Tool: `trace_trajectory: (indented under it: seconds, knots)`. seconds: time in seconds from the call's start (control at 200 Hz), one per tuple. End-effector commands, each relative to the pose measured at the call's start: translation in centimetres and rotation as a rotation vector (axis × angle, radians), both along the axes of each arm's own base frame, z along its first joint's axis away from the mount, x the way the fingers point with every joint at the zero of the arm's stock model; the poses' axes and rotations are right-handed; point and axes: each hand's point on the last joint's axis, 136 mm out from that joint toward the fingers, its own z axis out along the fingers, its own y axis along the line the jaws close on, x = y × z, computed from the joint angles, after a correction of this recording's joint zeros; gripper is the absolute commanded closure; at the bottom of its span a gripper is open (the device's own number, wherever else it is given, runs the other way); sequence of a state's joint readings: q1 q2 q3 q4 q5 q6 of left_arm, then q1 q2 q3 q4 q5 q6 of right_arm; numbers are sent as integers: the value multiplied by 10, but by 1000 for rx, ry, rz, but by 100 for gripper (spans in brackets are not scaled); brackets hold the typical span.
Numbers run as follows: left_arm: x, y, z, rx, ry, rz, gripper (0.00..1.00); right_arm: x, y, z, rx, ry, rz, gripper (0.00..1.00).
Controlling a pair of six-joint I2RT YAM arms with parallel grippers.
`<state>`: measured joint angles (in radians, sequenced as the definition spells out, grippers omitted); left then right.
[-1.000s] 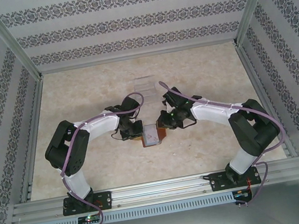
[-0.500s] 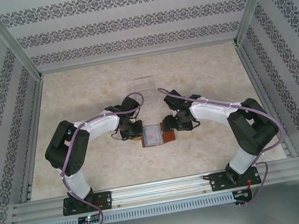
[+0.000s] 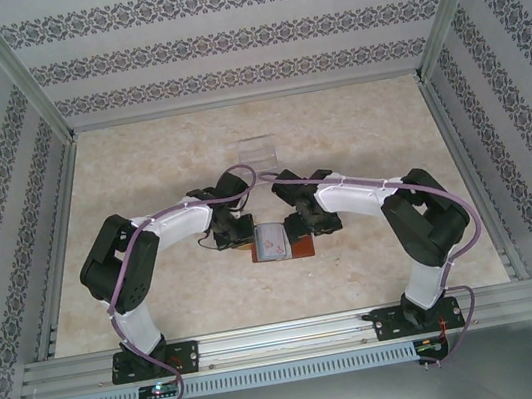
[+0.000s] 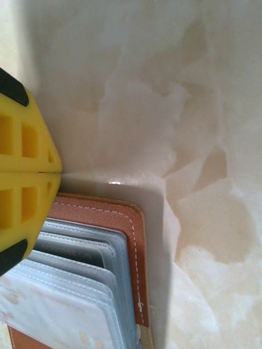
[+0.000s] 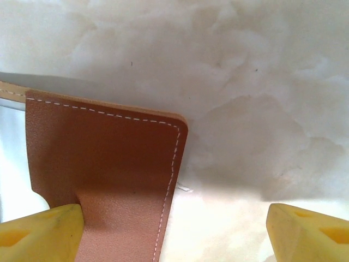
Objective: Take the credit cards out of the card holder
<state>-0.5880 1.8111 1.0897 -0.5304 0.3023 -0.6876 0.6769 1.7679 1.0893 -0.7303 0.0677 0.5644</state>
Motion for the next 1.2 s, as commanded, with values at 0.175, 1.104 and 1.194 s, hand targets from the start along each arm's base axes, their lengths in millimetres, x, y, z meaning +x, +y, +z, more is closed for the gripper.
trace_trajectory:
  seconds: [0.175,1.104,1.194]
  knots:
    - [6,9,33,49,-75,-7,99,3,8,33,144,-32,-41,19]
    - [0,-29,32,-8,-13,-96,78,6,63,82,577,-44,-114,76]
    - [0,-31,31,-6,-3,-110,78,5,75,76,641,-11,-129,78]
